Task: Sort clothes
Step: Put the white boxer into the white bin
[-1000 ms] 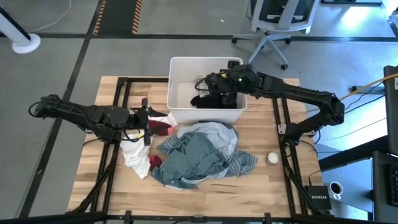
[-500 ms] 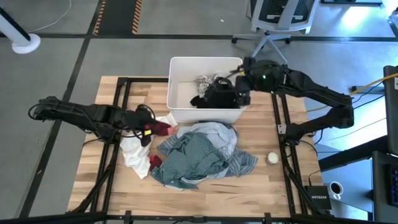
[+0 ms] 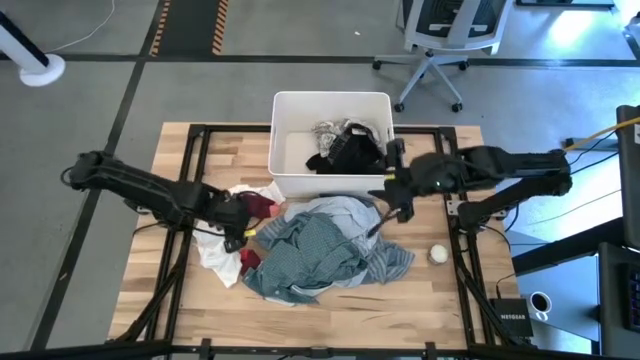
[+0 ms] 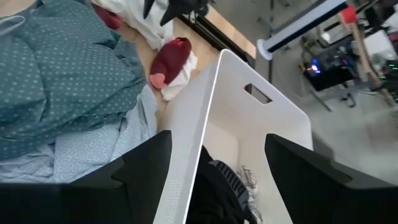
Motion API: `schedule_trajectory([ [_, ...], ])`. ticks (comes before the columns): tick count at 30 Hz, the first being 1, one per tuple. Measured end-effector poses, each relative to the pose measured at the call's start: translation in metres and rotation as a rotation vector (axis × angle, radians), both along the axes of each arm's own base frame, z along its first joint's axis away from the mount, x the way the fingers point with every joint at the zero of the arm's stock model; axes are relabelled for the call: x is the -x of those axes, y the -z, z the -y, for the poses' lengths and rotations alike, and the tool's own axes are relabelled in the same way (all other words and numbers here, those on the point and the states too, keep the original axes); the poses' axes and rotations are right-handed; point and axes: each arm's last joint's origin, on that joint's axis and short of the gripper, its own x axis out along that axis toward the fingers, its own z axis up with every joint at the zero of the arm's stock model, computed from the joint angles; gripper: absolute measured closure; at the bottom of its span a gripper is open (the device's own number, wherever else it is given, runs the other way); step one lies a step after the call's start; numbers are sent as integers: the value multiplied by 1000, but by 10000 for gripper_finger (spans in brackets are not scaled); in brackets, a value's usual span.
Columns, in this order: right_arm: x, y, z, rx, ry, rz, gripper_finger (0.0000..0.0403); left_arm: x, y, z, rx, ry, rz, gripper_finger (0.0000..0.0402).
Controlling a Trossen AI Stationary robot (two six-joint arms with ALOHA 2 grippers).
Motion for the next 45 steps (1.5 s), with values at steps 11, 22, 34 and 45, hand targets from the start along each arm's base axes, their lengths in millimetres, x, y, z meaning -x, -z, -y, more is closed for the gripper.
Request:
schedule_trajectory([
  [11, 9, 3, -29, 46, -15, -18, 127, -11, 42, 5, 55, -87, -204, 206],
  [22, 5, 23, -30, 81, -5, -73, 127, 2, 88, -1, -87, -94, -353, 217],
  [34, 3, 41, -31, 105, 14, -122, 127, 3, 79, 9, 50, 46, -349, 390],
  [45, 4, 42, -32, 71, -13, -135, 127, 20, -20, 19, 210, 106, -26, 395],
])
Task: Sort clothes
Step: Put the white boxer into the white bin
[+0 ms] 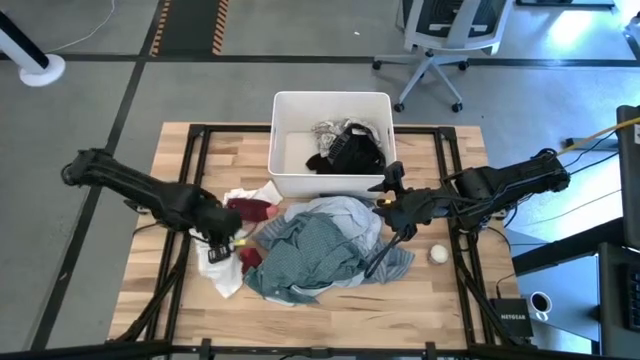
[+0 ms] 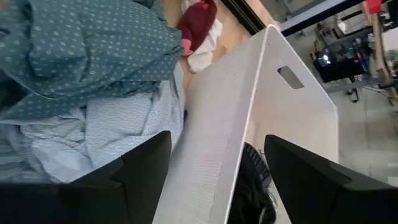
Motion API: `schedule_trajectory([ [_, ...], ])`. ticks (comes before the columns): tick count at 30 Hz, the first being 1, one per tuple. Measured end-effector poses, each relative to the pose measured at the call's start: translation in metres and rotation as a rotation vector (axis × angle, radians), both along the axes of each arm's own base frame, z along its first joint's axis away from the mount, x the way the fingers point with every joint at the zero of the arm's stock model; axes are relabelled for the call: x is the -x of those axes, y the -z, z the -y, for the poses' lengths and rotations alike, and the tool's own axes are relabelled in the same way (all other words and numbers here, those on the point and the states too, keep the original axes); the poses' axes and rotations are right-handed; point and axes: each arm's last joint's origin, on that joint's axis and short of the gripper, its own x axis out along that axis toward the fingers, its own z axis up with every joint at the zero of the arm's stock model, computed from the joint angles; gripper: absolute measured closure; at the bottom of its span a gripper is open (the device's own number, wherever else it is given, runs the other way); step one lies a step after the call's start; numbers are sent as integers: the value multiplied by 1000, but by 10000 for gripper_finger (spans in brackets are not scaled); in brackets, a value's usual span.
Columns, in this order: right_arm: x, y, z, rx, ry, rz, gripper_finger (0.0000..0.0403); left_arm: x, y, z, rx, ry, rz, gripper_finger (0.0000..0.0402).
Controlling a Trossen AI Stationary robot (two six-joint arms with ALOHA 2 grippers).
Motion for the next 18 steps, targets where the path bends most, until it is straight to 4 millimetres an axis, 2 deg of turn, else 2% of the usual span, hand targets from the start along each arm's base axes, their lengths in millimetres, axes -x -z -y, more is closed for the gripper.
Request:
schedule_trajectory([
  [4, 0, 0, 0, -7, -3, 1, 127, 12, -41, -4, -17, -5, 222, 391],
  [8, -2, -2, -1, -20, 0, 27, 127, 22, -69, -11, -89, 24, 449, 398],
  [12, -8, 2, -3, -11, -21, 72, 127, 22, -88, -13, -155, 94, 674, 396],
  [18, -20, 12, -7, -4, -64, 173, 127, 14, -107, -13, -316, 181, 907, 399],
])
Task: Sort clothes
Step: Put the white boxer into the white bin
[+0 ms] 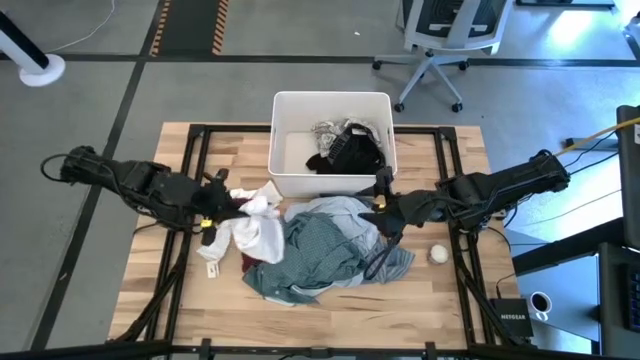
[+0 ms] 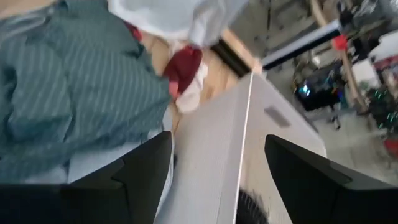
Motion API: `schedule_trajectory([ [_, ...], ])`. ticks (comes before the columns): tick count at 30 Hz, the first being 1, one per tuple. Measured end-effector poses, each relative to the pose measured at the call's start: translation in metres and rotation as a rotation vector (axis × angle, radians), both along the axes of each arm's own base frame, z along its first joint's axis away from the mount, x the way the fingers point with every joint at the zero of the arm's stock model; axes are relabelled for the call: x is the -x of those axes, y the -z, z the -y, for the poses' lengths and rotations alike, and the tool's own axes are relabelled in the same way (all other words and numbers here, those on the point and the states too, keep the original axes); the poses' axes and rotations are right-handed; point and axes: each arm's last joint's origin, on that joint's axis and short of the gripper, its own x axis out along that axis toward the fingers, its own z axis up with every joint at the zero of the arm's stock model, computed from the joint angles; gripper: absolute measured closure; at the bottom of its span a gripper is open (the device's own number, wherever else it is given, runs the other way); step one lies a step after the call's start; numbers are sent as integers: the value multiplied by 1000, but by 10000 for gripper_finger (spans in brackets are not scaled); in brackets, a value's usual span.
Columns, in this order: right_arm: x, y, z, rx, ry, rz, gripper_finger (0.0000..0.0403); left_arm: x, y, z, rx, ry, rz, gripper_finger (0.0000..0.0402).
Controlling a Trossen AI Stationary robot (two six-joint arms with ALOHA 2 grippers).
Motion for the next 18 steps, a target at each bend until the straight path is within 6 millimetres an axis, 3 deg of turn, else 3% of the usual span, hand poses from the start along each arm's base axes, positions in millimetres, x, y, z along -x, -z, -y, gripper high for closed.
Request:
schedule_trajectory([
  [10, -28, -2, -10, -75, -81, 298, 127, -28, -26, 8, -272, 35, 315, 397],
  [18, -62, 10, 1, -68, -105, 309, 106, -55, -21, 16, -380, 62, 346, 398],
])
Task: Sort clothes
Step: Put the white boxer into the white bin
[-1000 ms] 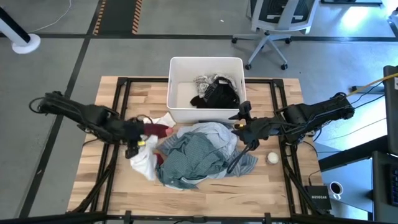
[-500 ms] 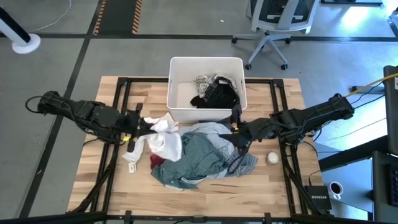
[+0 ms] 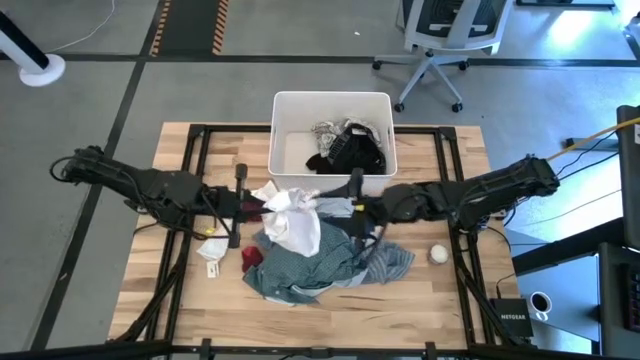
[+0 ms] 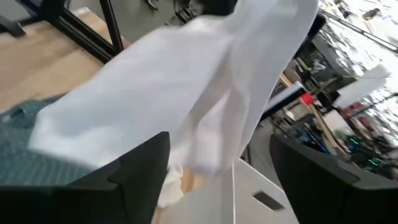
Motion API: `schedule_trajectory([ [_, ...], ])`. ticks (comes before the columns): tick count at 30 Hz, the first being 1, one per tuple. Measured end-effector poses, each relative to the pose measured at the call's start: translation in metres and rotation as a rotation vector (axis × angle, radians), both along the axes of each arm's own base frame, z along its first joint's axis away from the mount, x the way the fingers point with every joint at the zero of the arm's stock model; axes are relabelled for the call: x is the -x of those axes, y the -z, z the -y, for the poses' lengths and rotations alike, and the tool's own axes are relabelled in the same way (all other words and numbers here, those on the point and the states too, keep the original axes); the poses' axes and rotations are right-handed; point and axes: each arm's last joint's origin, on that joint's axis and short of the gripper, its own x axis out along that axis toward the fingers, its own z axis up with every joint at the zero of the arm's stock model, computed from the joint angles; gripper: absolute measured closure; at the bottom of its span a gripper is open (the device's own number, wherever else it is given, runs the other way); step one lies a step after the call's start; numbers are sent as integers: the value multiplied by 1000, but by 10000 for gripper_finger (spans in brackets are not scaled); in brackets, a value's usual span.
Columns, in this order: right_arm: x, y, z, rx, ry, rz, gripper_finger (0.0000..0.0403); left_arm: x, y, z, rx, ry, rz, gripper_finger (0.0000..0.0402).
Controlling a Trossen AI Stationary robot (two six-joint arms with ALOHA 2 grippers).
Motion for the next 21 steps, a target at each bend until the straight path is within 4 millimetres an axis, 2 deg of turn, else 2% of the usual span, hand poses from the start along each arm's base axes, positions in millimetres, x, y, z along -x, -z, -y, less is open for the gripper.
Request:
schedule_trajectory([
  [8, -38, -7, 12, -84, -6, 24, 54, -22, 11, -2, -60, -34, -33, 398],
  [15, -61, 10, 6, -116, -64, -29, 47, -28, 15, -4, -69, -48, -48, 398],
  [21, -69, 13, 5, -76, -93, -1, 47, -30, 13, -1, -63, -18, -17, 398],
])
